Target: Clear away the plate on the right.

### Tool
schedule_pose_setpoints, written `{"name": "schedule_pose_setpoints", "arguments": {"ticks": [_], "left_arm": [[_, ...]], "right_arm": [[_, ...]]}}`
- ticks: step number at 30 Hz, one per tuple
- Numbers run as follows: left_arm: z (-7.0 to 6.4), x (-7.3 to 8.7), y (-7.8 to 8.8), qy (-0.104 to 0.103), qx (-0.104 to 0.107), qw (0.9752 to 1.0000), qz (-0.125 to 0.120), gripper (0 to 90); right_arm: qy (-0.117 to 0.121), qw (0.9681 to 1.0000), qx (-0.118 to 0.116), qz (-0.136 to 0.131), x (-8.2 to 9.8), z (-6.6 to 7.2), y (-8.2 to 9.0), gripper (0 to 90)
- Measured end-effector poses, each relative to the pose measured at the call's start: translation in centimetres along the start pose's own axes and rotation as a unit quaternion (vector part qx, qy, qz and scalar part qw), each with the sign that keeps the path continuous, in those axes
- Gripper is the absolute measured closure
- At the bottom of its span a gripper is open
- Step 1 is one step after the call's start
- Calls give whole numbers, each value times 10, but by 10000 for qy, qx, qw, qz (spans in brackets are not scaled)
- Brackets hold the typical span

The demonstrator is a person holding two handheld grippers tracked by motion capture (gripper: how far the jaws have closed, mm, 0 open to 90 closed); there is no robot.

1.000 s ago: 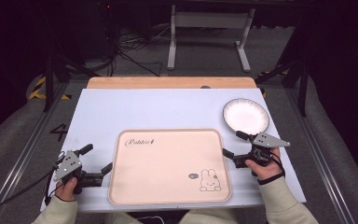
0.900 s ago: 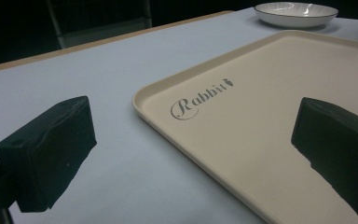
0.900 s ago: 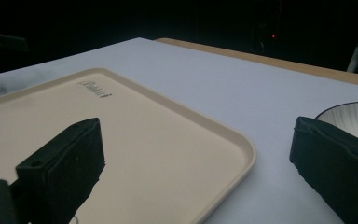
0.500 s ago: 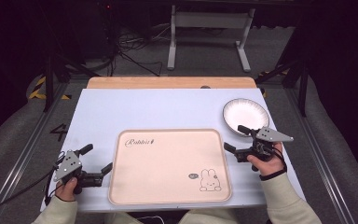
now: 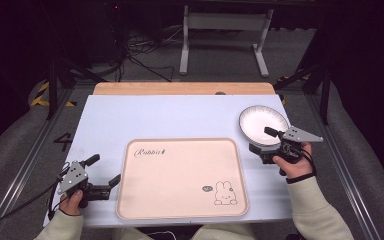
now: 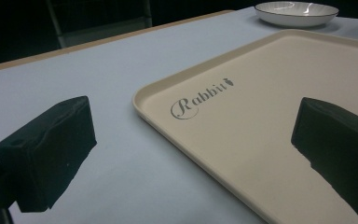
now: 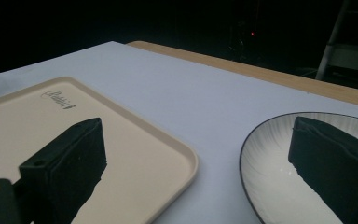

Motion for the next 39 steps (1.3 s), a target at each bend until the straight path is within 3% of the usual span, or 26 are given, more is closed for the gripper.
{"name": "schedule_pose_setpoints", "arguments": {"ticks": [4,9,29,39], "left_arm": [[0,0,0,-1,4,10000,-4,2],[0,0,0,-3,2,10000,4,2],[0,0,0,0,2,10000,7,2],[0,0,0,-3,3,10000,10,2]], "right_arm": [[-24,9999,107,55,-1,-12,-1,38],[-288,9994,187,2,-2,-26,-2,47],[-501,9969,605,97,-3,-67,-8,26],[-384,9936,961,462,1,-93,-3,65]]}}
Point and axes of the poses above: each handheld gripper's, and its own axes: y roughly backward along the jaws, x roughly out of its underside, z roughly to its left, the point moved 8 cm from there along -y, roughly forward along the jaws, and after that the axes turned 15 degrees about -z, right-handed, at the moved point
